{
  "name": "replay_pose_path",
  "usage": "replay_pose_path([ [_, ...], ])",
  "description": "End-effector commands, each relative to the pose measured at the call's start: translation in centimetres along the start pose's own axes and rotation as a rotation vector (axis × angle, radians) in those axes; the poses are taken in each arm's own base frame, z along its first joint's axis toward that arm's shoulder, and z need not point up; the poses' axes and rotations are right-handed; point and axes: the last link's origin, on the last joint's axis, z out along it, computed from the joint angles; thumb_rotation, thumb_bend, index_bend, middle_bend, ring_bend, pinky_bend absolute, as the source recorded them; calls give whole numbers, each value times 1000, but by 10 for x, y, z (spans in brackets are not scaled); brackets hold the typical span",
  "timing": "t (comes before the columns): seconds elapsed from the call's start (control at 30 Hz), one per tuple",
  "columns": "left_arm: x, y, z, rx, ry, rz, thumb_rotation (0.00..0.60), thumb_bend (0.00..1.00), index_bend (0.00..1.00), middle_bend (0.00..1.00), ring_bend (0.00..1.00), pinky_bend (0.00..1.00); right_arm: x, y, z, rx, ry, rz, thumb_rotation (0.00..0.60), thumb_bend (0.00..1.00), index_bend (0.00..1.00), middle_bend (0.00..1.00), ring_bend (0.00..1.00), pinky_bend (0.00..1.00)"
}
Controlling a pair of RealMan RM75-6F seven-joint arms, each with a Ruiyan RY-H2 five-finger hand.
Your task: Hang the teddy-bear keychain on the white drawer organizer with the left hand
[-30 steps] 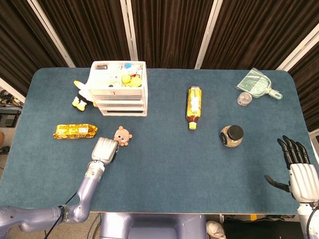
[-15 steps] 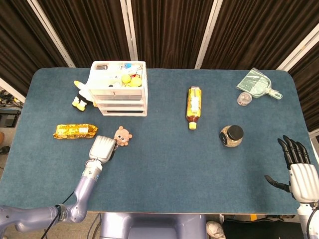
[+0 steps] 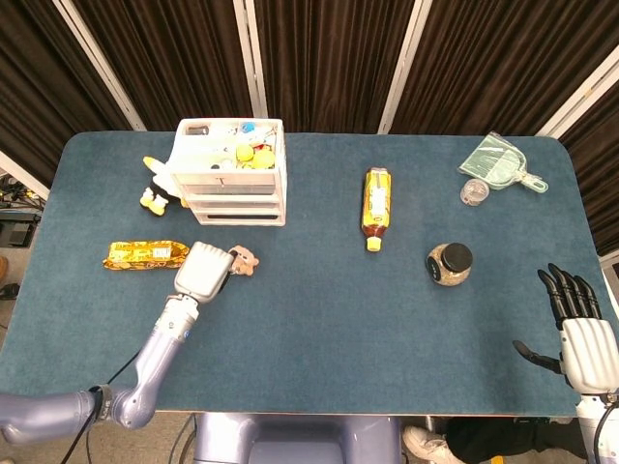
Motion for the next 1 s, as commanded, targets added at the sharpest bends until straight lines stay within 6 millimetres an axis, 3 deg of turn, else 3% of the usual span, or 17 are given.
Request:
replay_pose_path([
  [0.03, 15, -3, 2, -20, 45, 36, 600, 453, 577, 1000, 930, 799, 0, 0, 0, 0, 0, 0, 600, 11, 0, 0, 0, 0],
  [0.4, 55, -8, 21, -52, 147, 130, 600, 455, 577, 1000, 929, 799, -1, -1, 0, 4, 2, 2, 600, 11, 0, 0, 0, 0],
  [1.0, 69, -21, 53, 14, 172, 174, 600, 455, 581, 1000, 928, 799, 1, 1, 1, 1, 6, 16, 600, 12, 0, 0, 0, 0],
])
